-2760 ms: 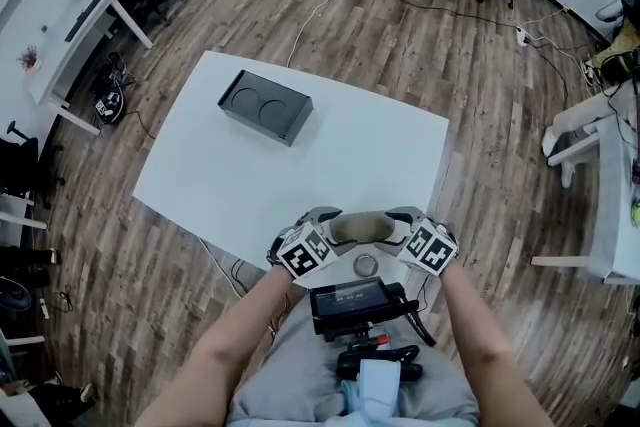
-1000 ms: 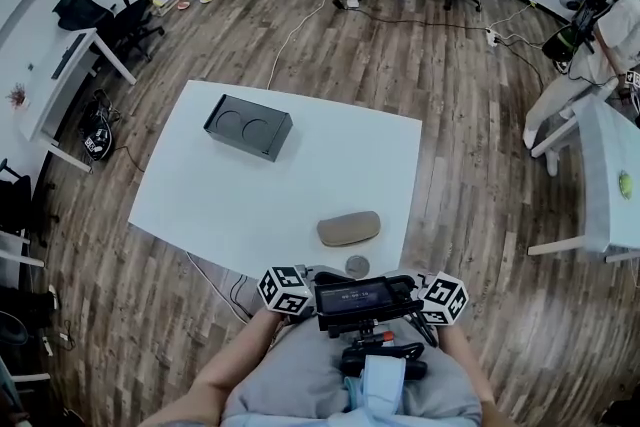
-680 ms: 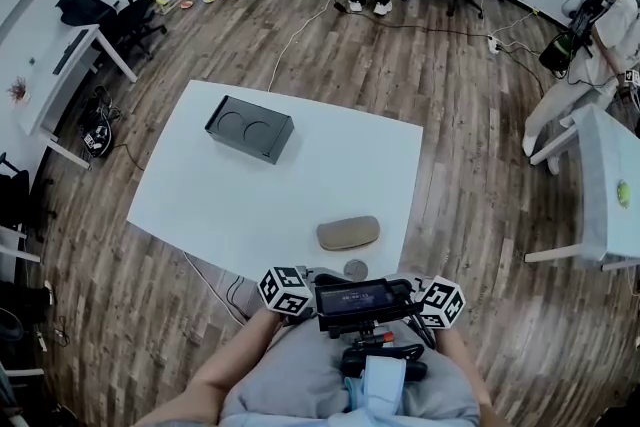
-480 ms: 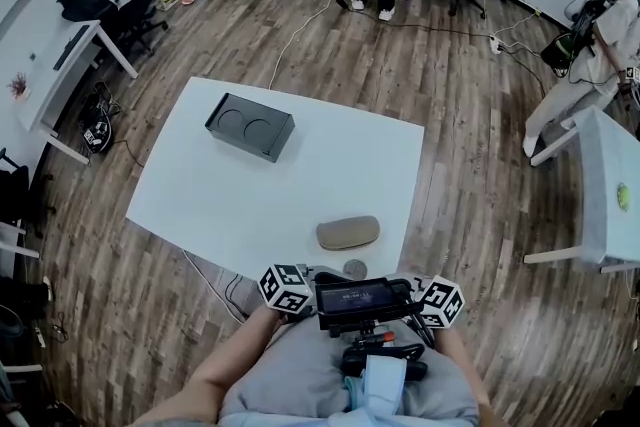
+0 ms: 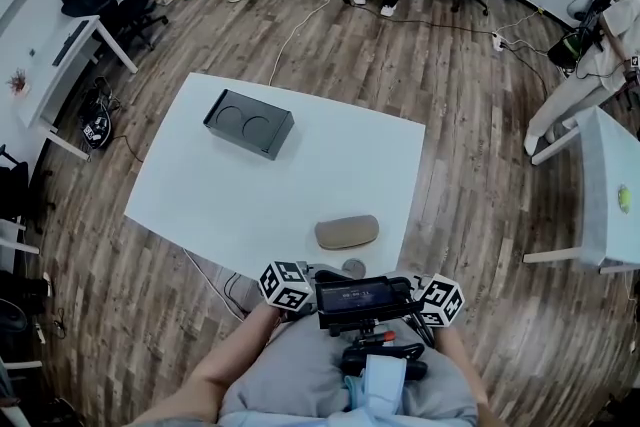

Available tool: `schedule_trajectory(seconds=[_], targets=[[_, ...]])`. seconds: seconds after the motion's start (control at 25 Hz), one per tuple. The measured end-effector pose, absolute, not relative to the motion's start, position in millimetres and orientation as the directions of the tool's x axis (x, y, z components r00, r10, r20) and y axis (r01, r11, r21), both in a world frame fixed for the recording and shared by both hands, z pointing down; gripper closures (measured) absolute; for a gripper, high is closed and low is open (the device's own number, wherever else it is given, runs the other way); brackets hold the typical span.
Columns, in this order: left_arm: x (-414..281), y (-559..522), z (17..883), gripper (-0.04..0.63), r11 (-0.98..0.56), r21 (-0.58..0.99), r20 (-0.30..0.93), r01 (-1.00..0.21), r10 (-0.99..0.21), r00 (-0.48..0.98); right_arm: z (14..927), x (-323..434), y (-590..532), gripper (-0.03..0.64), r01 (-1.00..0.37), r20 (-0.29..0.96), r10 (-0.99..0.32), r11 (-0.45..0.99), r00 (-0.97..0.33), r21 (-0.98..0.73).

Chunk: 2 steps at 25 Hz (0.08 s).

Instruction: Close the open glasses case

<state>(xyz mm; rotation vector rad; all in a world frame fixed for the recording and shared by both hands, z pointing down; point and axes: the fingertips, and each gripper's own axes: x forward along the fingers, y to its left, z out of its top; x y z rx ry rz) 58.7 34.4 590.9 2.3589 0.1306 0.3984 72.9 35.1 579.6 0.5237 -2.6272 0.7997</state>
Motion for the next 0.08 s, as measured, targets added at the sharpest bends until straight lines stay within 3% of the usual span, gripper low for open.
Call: schedule_trajectory(seconds=[0.08], targets=[[59.0,33.3,589.6,0.575,-0.728,0.685,0.245,-0.017,0.209,0.947,579.2,73.2,33.9,0.58,-0.439,0.422,-0.244,0.772,-0.873,-0.46]])
